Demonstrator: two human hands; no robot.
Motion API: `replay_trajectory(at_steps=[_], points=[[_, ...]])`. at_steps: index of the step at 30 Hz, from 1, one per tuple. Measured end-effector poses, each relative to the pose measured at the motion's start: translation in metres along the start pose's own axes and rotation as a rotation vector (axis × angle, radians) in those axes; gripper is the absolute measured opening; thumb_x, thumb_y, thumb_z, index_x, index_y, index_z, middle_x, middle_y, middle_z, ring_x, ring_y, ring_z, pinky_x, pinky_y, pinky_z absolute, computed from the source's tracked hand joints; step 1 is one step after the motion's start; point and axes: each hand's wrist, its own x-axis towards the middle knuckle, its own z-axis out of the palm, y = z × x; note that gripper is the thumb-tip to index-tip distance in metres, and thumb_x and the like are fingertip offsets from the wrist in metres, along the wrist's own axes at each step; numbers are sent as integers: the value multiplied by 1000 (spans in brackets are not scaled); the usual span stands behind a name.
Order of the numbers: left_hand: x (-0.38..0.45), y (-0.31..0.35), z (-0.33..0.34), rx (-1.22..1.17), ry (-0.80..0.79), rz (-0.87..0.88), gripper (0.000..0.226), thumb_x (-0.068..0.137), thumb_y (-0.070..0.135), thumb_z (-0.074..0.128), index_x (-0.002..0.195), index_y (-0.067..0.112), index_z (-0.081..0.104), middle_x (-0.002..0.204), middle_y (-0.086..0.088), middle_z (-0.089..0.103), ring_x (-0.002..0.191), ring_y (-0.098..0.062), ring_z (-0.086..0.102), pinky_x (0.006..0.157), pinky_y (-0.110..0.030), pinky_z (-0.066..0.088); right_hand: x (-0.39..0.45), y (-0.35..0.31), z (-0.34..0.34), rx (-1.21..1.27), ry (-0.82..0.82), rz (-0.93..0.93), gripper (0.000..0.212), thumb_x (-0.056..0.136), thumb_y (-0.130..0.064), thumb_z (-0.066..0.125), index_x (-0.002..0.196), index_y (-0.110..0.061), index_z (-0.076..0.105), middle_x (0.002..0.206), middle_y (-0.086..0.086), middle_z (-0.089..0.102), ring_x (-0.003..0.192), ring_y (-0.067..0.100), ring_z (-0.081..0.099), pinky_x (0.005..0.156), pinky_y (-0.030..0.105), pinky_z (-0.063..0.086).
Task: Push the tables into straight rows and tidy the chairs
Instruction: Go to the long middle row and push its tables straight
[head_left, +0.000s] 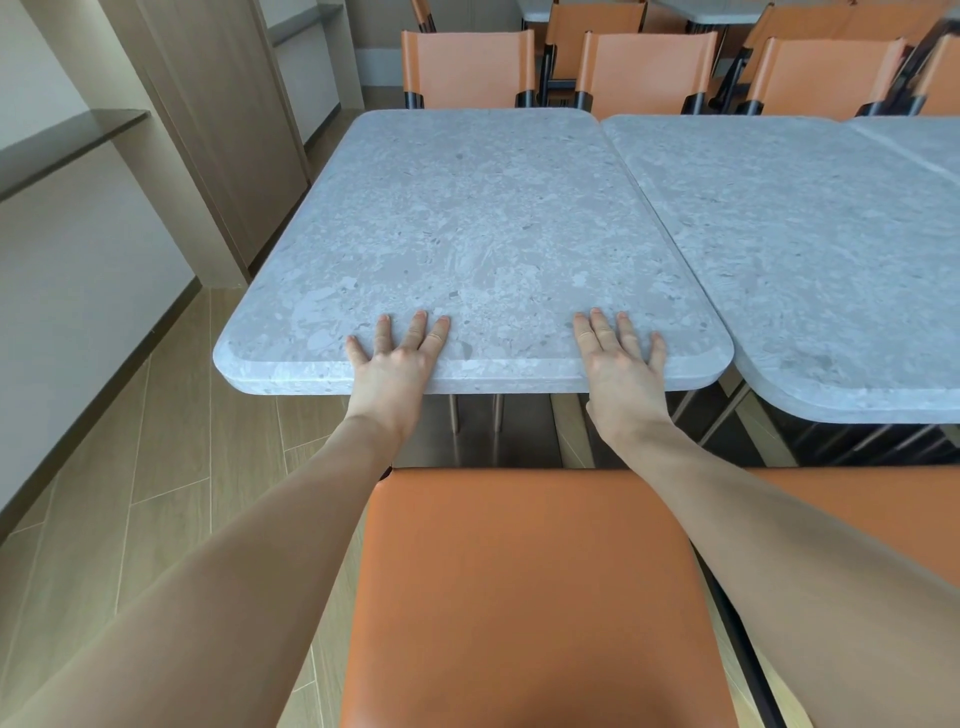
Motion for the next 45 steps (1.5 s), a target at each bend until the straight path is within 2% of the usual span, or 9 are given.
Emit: replay_trajectory(at_steps=[18,45], points=[[-2,-1,2,-21,31,-6,100,91,-11,51,161,28,-9,170,2,2,154,-42,7,117,-68,21,-3,-1,-3,-10,1,-6,102,81,20,55,160,-18,4,169,5,7,155,32,4,122,60,8],[-21,3,1,-62,54,-18,101,87,-16,49,162,29,-3,170,4,7,155,-40,9,117,-65,20,-15,-1,-2,-32,10,-11,101,81,17,60,160,-18,8,168,6,11,155,33,9,120,62,13]])
